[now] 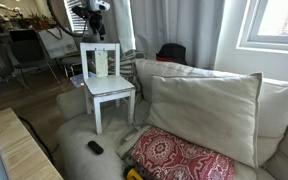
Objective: Twist the chair then put the pillow behind
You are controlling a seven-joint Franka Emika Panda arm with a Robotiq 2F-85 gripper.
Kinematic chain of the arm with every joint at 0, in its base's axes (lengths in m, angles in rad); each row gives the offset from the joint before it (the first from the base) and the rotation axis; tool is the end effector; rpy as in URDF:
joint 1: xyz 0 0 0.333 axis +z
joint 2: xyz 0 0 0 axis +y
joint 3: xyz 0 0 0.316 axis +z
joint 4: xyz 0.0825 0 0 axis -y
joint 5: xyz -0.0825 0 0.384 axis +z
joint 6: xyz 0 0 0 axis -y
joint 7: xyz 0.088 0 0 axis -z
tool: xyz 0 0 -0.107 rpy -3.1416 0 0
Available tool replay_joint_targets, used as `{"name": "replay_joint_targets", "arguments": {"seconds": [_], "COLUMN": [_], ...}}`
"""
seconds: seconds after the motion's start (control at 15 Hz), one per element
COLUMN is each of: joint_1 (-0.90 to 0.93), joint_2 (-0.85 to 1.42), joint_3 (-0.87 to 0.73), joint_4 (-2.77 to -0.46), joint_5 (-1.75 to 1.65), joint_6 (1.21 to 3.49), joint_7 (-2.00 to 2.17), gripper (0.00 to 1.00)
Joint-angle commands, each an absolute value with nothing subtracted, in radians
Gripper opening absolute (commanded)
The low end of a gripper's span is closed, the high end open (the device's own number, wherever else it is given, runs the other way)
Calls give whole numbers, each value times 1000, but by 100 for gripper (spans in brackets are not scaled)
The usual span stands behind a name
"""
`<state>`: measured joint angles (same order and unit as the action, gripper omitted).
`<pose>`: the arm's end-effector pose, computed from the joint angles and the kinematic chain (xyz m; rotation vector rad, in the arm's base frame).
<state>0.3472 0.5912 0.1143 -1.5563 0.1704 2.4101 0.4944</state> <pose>0.6541 0.3110 0.3310 -2.8333 0.2452 -0.2096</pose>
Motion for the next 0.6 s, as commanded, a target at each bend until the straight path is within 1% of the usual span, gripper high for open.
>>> {"name": "replay_joint_targets", "arguments": {"seconds": [0.0,0.27,0.53], "joint_1": [347,321,291], "joint_2": [478,434,462], "joint_3": [16,-83,-158], "joint_4": [-1653,-1699,-1734], "joint_5": [116,19,-77], "joint_6": [2446,2446,2446], "joint_7": [629,781,957], "gripper": [100,100,100]}}
